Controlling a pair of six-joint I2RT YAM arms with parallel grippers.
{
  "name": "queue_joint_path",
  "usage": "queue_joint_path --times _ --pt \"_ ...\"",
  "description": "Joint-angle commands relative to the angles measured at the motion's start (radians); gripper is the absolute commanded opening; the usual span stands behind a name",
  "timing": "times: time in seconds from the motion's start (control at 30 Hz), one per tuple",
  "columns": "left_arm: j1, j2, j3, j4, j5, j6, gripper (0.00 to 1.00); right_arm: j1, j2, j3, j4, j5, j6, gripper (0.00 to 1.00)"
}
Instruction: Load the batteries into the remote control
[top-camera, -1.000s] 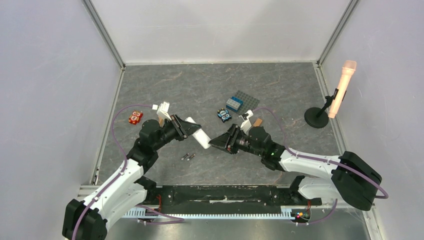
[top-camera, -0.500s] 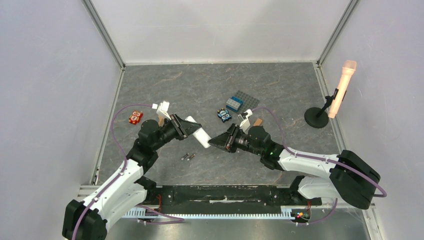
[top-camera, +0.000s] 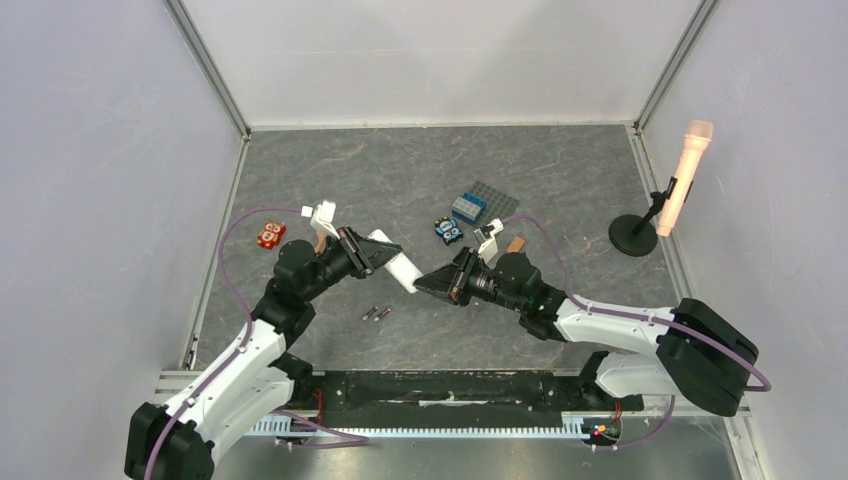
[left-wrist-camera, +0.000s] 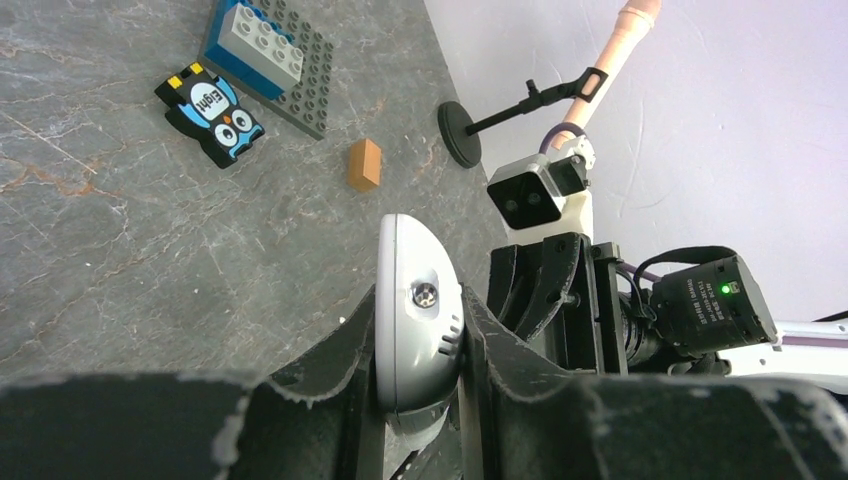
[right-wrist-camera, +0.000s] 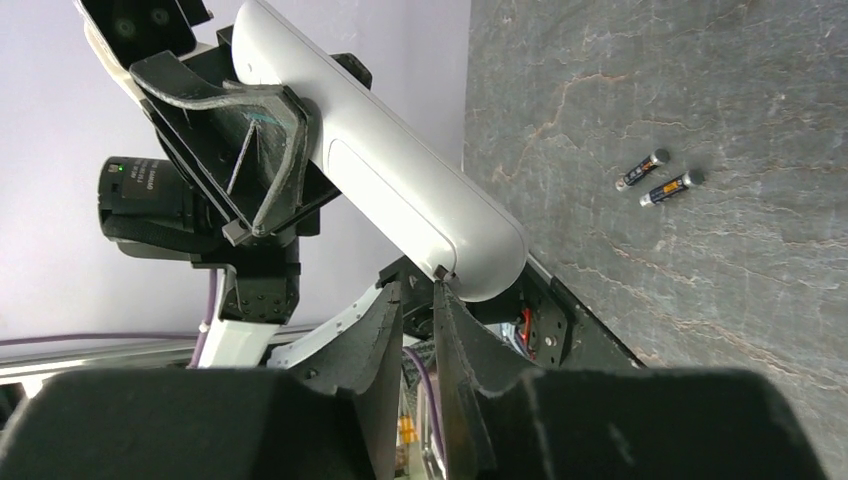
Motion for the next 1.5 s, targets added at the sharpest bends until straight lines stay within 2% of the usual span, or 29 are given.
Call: queue_joint_path --times 0.0,0.27,0.8,1.47 --pt "-0.003 -0.025 0.012 0.087 0.046 -0.03 0.02 0.003 0.011 -0.019 0.082 0.042 0.047 0.19" --pt "-0.003 -0.068 -0.017 0.09 0.042 -0.01 0.02 0.002 -0.035 -0.035 0.055 0.091 0.066 0.19" --pt "-0.003 -0.062 -0.014 0.109 0.056 -0.033 0.02 0.003 -0.006 -0.016 0.042 0.09 0.058 0.19" --pt "-0.004 -0.045 -0.016 0.139 0.08 -0.072 0.02 0.004 0.052 -0.038 0.188 0.088 0.091 0.18"
